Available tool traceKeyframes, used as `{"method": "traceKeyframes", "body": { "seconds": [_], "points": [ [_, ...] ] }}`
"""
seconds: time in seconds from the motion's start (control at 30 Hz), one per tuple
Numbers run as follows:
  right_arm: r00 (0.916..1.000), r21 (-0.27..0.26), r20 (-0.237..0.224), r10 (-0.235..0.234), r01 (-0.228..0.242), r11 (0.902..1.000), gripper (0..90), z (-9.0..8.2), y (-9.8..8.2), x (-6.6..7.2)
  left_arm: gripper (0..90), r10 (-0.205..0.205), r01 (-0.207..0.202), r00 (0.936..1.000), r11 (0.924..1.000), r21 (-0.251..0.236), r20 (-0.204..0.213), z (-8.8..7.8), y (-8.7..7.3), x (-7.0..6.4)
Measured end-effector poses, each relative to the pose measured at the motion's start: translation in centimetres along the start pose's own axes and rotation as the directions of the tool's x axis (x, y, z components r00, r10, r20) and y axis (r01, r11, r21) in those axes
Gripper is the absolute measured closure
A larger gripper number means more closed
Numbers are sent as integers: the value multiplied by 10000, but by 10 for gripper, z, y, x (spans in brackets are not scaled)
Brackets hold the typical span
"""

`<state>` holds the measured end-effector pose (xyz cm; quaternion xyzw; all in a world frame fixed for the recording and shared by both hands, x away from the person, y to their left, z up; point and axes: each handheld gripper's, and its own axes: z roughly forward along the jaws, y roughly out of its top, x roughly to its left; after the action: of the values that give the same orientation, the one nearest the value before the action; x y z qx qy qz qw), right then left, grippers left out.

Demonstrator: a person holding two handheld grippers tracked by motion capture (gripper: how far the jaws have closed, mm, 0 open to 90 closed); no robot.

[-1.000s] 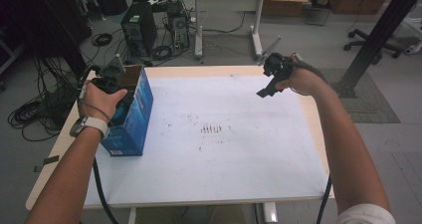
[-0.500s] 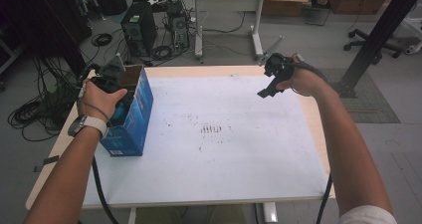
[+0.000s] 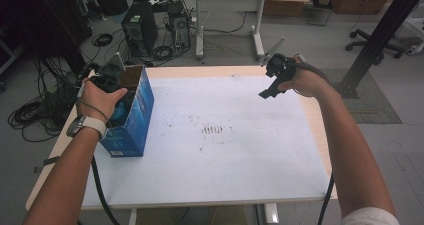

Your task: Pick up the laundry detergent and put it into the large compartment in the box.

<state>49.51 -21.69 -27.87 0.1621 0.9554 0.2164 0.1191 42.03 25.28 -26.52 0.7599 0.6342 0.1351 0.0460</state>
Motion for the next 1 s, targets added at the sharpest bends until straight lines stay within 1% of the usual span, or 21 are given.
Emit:
{"method": "traceKeyframes", "body": {
  "seconds": [0.03,0.1,0.3,0.47,0.67,0.87,0.93,1.0],
  "points": [
    [10000,-6,1,-2,2,10000,100,0,0,0,170,-25,25,10000,10000,-72,-24,-1,0,0],
    [10000,-15,11,-1,1,10000,100,-1,0,0,142,-15,14,10000,10000,-65,-17,-2,0,0],
    [10000,-44,19,12,-12,10000,100,-2,0,1,146,19,-19,10000,10000,-98,-19,-4,0,-2],
    [10000,-53,37,6,-6,10000,100,-3,-1,2,142,-1,3,9999,9999,-138,142,-8,-1,-1],
    [10000,-82,46,9,-8,10000,101,-5,-1,3,136,28,-23,9998,9997,-242,214,-16,-2,-1],
    [10000,-99,62,10,-9,10000,100,-8,-1,4,125,157,-149,9996,9992,-359,241,-27,-2,-2],
    [10000,-122,67,19,-18,9999,100,-9,-1,4,131,226,-214,9992,9991,-377,316,-31,-2,-3],
    [10000,-128,67,15,-14,9999,100,-10,-2,4,132,279,-267,9992,9987,-437,286,-35,-3,-3]
  ]
}}
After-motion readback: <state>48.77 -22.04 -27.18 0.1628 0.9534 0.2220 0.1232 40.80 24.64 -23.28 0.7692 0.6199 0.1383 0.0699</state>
